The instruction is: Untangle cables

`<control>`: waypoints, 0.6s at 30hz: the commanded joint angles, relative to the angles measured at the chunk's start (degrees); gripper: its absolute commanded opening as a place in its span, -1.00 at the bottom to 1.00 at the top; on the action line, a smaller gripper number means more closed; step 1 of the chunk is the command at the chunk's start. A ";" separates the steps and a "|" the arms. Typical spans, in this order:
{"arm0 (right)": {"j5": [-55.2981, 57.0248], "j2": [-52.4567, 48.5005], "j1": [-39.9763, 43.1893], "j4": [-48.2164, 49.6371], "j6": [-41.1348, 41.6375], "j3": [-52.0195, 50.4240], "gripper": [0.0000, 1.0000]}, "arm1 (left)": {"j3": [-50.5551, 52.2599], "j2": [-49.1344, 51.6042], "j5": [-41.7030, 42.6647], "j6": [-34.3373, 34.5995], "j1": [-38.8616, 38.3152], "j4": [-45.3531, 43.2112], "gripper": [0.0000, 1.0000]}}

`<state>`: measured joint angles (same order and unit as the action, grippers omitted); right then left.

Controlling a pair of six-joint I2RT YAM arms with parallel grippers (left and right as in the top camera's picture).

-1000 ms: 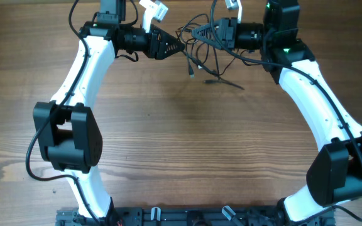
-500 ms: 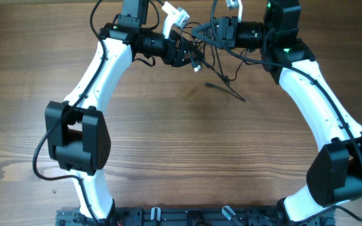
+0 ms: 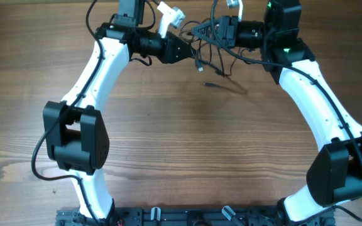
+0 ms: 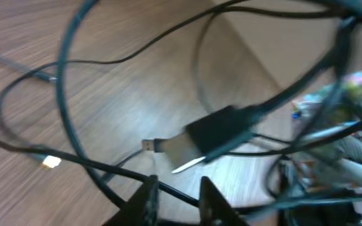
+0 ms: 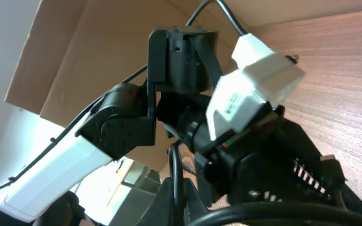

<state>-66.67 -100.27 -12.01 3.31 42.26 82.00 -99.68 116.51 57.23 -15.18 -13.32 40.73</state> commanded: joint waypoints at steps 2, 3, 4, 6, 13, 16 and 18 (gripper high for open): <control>-1.38 2.14 1.60 0.76 0.37 1.40 -0.90 | 0.46 0.50 -9.25 2.05 0.72 -0.07 -0.81; -1.38 2.14 1.95 0.79 0.35 1.40 -0.90 | 0.46 0.50 -9.60 2.19 0.90 -0.24 -0.87; -1.40 2.14 2.27 0.79 0.39 1.40 -0.91 | 0.46 0.50 -9.57 2.19 1.18 -0.28 -0.92; -1.44 2.14 2.99 0.81 0.94 1.40 -0.91 | 0.46 0.50 -9.55 2.21 1.86 -0.39 -0.92; -2.29 2.14 4.02 0.96 1.25 1.40 -0.91 | 0.46 0.50 -9.81 2.21 4.68 0.83 -0.92; -2.29 2.14 4.09 1.05 1.42 1.40 -0.91 | 0.46 0.50 -10.54 2.16 5.79 1.95 -0.92; -2.29 2.14 4.28 1.14 1.40 1.40 -0.91 | 0.46 0.50 -12.44 2.12 6.38 2.80 -0.92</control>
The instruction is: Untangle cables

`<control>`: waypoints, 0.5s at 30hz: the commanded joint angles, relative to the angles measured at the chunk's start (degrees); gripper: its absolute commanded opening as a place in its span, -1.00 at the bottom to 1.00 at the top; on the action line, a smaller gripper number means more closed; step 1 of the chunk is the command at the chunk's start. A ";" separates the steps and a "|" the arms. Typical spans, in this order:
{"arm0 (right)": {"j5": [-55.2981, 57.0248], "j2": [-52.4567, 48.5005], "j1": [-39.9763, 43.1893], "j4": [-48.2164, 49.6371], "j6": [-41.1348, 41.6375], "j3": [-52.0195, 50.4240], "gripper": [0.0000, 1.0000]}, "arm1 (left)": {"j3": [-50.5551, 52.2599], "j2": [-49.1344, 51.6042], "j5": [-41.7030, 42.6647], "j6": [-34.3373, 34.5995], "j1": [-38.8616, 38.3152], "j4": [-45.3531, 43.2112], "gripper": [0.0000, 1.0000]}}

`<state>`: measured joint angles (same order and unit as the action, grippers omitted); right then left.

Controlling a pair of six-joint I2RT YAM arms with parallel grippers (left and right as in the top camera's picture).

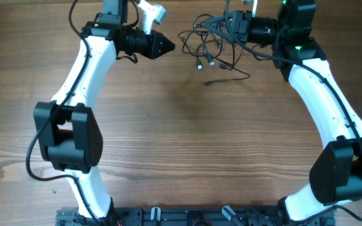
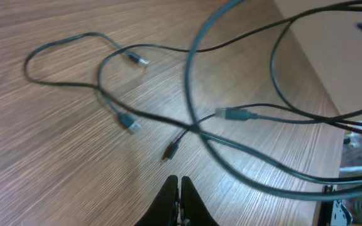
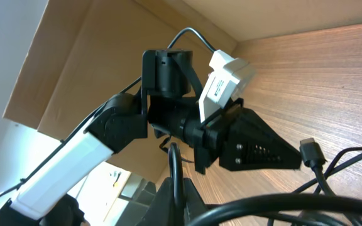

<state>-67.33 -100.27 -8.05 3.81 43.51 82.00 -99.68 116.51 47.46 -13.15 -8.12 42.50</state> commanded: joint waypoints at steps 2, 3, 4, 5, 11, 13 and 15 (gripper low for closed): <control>-1.81 2.14 0.44 0.61 0.13 1.40 -0.91 | 0.46 0.50 -2.64 0.15 1.90 1.22 -0.92; -1.88 2.14 0.44 0.61 0.13 1.40 -0.91 | 0.46 0.50 -1.86 0.15 2.16 1.25 -0.92; -1.92 2.14 0.44 0.61 0.13 1.40 -0.91 | 0.46 0.50 -0.96 0.15 2.32 1.22 -0.91; -2.19 2.14 0.44 0.63 0.13 1.40 -0.91 | 0.46 0.50 0.92 0.13 2.49 1.20 -0.88; -2.27 2.14 0.44 1.40 0.22 1.40 -0.91 | 0.46 0.50 13.97 0.07 1.99 1.18 0.52; -2.27 2.14 0.44 1.77 0.44 1.40 -0.91 | 0.46 0.50 16.37 -0.11 1.62 1.20 0.63; -2.27 2.14 0.44 1.95 0.48 1.40 -0.91 | 0.46 0.50 18.78 -0.11 1.49 1.05 0.64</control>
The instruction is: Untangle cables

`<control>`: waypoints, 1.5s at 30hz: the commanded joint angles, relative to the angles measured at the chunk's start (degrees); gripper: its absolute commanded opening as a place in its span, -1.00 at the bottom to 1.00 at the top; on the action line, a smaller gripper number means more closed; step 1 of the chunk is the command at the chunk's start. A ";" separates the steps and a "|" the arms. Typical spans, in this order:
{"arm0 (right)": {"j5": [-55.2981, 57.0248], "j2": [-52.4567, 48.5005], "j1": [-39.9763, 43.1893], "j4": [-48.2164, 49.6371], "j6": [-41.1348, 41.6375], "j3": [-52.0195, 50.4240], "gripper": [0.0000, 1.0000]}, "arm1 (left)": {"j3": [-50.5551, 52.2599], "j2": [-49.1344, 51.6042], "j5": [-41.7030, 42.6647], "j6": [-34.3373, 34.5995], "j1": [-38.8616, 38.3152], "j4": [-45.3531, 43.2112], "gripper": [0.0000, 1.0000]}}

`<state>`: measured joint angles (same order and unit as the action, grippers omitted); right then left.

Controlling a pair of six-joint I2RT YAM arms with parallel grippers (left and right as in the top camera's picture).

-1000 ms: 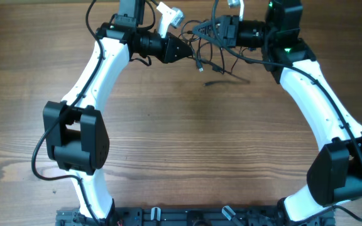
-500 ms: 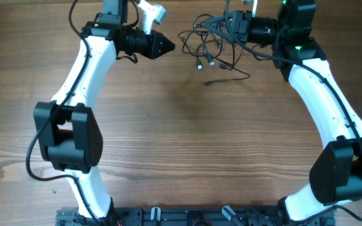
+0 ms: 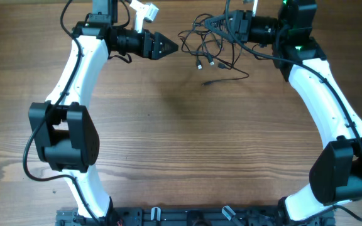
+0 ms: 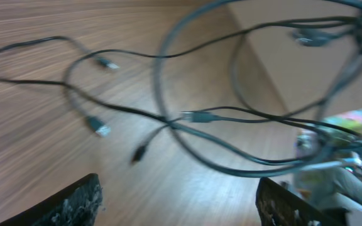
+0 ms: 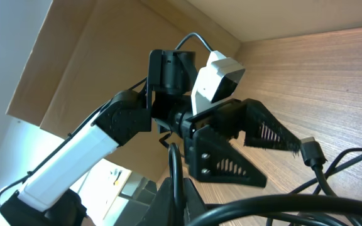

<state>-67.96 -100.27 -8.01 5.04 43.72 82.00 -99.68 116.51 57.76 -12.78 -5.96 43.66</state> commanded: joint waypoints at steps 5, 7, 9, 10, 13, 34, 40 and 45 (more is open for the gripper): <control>-2.62 2.14 0.39 1.92 0.74 1.40 -0.91 | 0.46 0.52 13.11 -0.46 -0.70 -0.31 0.64; -2.86 2.14 0.39 2.73 1.51 1.40 -0.91 | 0.48 0.52 13.81 -0.44 -0.96 -0.76 0.61; -3.10 2.14 0.39 3.80 2.25 1.40 -0.91 | 0.46 0.52 13.81 -0.44 -1.01 -0.94 0.58; -3.21 2.14 0.39 4.44 2.91 1.40 -0.91 | 0.48 0.52 13.79 -0.46 -1.03 -0.96 0.57; -4.00 2.14 0.39 6.08 3.82 1.40 -0.91 | 0.48 0.63 13.49 -0.46 -1.07 -1.01 0.46; -4.39 2.14 1.60 6.75 5.84 1.40 -0.91 | 0.46 -1.95 -9.60 -10.73 -3.96 2.32 0.18; -4.59 2.14 2.10 6.80 5.95 1.40 -0.91 | 0.46 -5.53 -3.61 -17.14 -0.87 5.31 0.20; -4.72 2.14 2.10 7.23 7.23 1.40 -0.91 | 0.46 -5.95 -2.03 -27.19 -1.31 11.17 0.24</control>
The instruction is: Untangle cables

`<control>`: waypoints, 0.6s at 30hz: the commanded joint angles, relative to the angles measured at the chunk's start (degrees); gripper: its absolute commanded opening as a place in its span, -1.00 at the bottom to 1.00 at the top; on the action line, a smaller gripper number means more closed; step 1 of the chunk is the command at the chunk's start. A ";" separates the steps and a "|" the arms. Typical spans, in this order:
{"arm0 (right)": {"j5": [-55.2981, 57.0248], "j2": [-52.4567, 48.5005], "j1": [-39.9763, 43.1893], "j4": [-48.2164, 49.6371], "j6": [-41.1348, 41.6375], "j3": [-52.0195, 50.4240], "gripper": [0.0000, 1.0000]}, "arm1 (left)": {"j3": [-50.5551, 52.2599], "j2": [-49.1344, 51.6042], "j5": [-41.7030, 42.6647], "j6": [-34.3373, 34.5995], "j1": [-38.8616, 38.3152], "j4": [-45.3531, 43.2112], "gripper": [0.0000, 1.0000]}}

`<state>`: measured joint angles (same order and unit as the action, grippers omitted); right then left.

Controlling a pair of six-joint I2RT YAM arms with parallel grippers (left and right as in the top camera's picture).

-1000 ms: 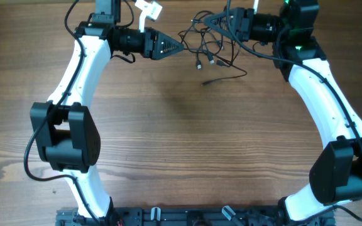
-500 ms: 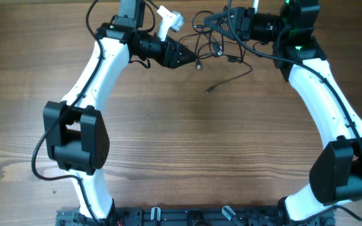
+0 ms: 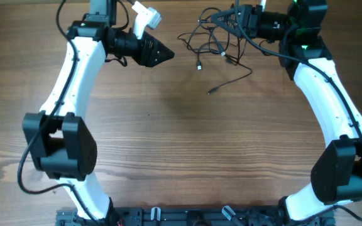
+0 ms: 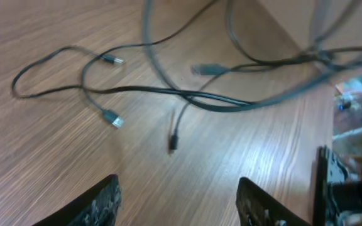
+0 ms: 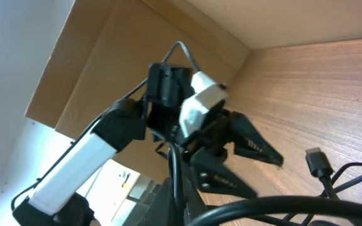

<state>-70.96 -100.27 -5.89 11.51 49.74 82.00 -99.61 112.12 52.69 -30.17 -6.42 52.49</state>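
A bundle of thin black cables [image 3: 217,39] hangs tangled at the back of the wooden table, with plug ends trailing on the wood [image 4: 112,118]. My right gripper [image 3: 239,17] is shut on a black cable [image 5: 176,172] of that bundle and holds it up. My left gripper [image 3: 162,55] is open, to the left of the tangle and clear of it; its fingertips [image 4: 102,199] stand wide apart with bare wood between them. In the right wrist view the left arm [image 5: 187,125] faces me.
A brown cardboard wall [image 5: 105,69] stands behind the table's back edge. Loose cable ends [image 3: 213,90] reach toward the table's middle. The arms' base rail [image 3: 187,216] runs along the front edge.
My left gripper stays open and has drawn slightly lower and left of the tangle. My right gripper, still shut on the cable, has shifted right and back, dragging the bundle with it.
First both grippers met at the tangle, the left one open among the cables. Then my left gripper was shut and drawn away to the left, the right keeping the bundle. After that the left stood open, and now it stays open apart from the cables.
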 commanded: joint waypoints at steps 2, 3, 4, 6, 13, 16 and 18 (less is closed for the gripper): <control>-2.29 2.14 -0.02 1.64 1.55 1.40 -0.91 | 0.39 -1.55 3.06 -12.26 -1.22 3.45 0.25; -2.49 2.14 -0.02 1.97 1.84 1.40 -0.91 | 0.39 -1.55 3.28 -13.49 -1.42 3.96 0.25; -2.64 2.14 -0.02 2.38 2.38 1.40 -0.91 | 0.39 -1.55 3.45 -14.67 -1.60 4.42 0.25; -2.67 2.14 -0.02 3.10 2.91 1.40 -0.91 | 0.39 -1.55 3.43 -17.57 -1.90 5.88 0.24; -3.58 2.14 -0.02 4.37 3.58 1.40 -0.91 | 0.39 -1.55 3.54 -23.43 -2.12 8.26 0.19; -3.76 2.14 -0.02 4.50 3.85 1.40 -0.91 | 0.39 -1.55 5.92 -23.39 -2.12 4.87 0.14; -3.78 2.14 -0.02 4.70 4.15 1.40 -0.91 | 0.39 -1.55 8.35 -22.08 -2.12 1.49 0.04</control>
<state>-73.12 -100.27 -5.89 15.51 52.93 82.00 -99.57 111.68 56.07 -51.42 -8.36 57.54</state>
